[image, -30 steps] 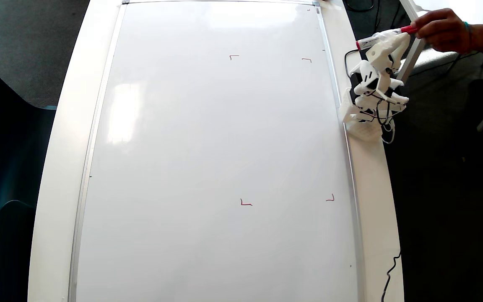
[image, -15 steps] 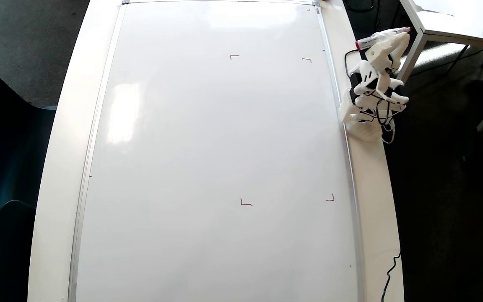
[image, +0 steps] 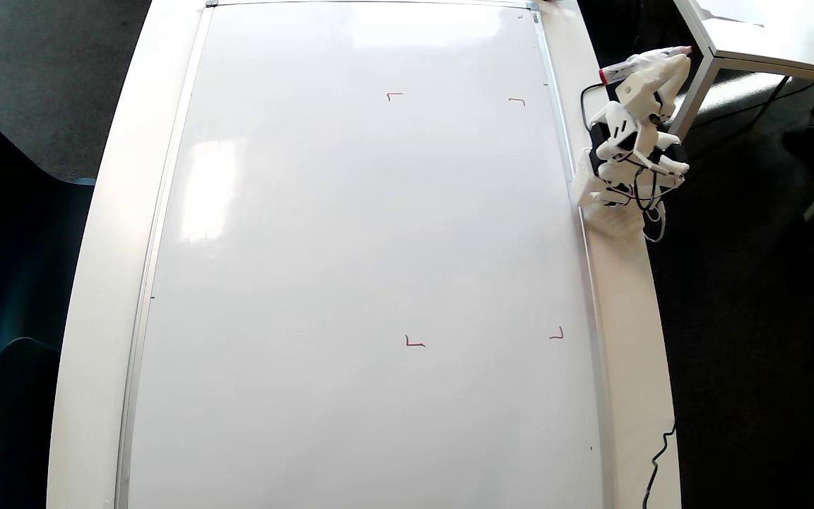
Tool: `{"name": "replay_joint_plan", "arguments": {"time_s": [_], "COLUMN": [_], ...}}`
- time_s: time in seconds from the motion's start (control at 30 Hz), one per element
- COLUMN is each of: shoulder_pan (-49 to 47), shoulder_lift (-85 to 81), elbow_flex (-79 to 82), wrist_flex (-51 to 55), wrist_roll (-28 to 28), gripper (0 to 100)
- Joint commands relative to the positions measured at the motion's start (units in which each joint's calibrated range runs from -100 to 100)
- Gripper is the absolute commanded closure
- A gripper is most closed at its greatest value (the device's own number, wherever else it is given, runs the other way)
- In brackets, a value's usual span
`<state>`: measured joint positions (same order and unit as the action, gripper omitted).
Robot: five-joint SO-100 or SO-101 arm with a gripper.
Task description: Draw on a whiteboard a robot head using a pen attached to the gripper
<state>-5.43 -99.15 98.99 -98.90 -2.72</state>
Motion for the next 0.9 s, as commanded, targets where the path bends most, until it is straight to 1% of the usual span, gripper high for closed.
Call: {"name": "replay_joint_plan", "arguments": {"time_s": [0.0,0.87], "shoulder_pan": [-0.1,0.1], "shoulder_lift": [0.4,0.4], "elbow_flex": [0.4,0.4], "wrist_flex": [-0.8,-0.8], "wrist_roll": [0.2,0.5], "gripper": [99,99]}}
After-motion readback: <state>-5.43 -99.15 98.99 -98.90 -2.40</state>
